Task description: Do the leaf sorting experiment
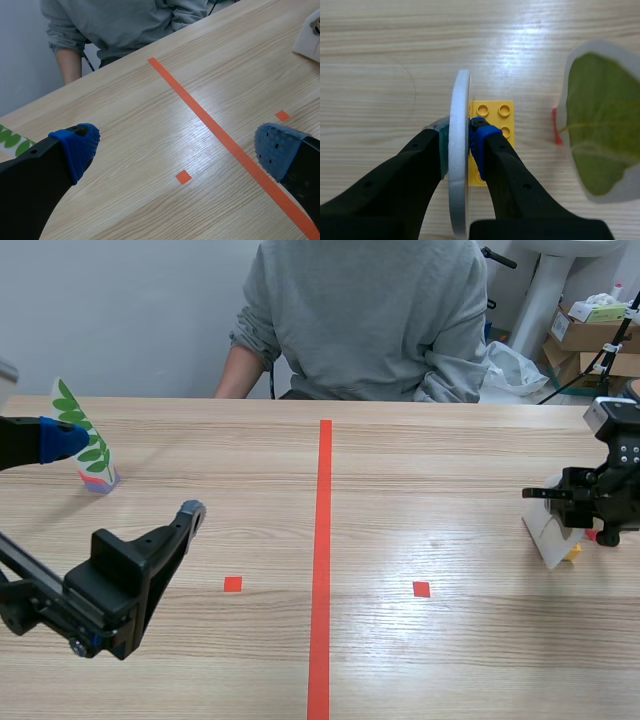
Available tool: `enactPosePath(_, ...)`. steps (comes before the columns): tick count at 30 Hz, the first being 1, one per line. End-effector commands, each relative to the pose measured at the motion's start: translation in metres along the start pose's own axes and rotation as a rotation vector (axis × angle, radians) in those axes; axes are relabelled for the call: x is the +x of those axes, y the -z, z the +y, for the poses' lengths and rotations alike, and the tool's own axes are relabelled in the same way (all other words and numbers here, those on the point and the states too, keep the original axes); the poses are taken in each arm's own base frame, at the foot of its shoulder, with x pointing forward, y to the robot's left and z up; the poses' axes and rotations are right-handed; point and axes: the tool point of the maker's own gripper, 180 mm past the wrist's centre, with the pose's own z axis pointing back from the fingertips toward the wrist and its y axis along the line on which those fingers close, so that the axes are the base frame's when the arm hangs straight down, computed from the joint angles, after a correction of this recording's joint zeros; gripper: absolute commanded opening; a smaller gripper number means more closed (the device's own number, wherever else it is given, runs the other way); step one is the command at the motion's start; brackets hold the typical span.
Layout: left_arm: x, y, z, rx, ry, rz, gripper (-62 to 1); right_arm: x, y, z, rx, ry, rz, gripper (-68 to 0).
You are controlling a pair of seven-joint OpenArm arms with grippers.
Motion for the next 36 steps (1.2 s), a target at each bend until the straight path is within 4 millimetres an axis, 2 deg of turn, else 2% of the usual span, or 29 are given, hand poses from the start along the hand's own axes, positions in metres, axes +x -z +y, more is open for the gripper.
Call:
enactPosePath(1,0.006,0.000,0.000,0.001,-0.010,-0.029,1.4,0.014,-0.003,0.000,0.005,-0.008,-0.048,-65.6)
enactPosePath(4,0.006,0.000,0.000,0.001,-0.010,-0.029,1.4,0.013,-0.003,0.001,0.006,-0.007,-0.047,-64.7)
enactPosePath(6,0.006,0.000,0.000,0.001,-0.010,-0.029,1.4,0.014,-0.003,0.001,0.005,-0.007,-0.047,-60.5)
enactPosePath(12,0.006,0.000,0.000,0.001,-0.010,-0.028,1.4,0.012,-0.003,0.001,0.007,-0.020,-0.026,-33.9)
enactPosePath(16,0.006,0.000,0.000,0.001,-0.010,-0.028,1.4,0.015,-0.005,0.004,0.014,-0.056,-0.023,-23.8)
enactPosePath(21,0.006,0.000,0.000,0.001,-0.010,-0.028,1.4,0.035,-0.017,0.008,0.025,-0.109,-0.047,-23.4)
enactPosePath(27,0.006,0.000,0.000,0.001,-0.010,-0.029,1.4,0.058,-0.050,0.002,-0.007,-0.168,-0.124,-23.4)
enactPosePath(30,0.006,0.000,0.000,0.001,-0.010,-0.029,1.4,0.056,-0.070,0.002,-0.008,-0.195,-0.151,-23.4)
enactPosePath(36,0.006,0.000,0.000,0.001,-0.010,-0.029,1.4,0.044,-0.118,0.018,0.052,-0.223,-0.187,-23.4)
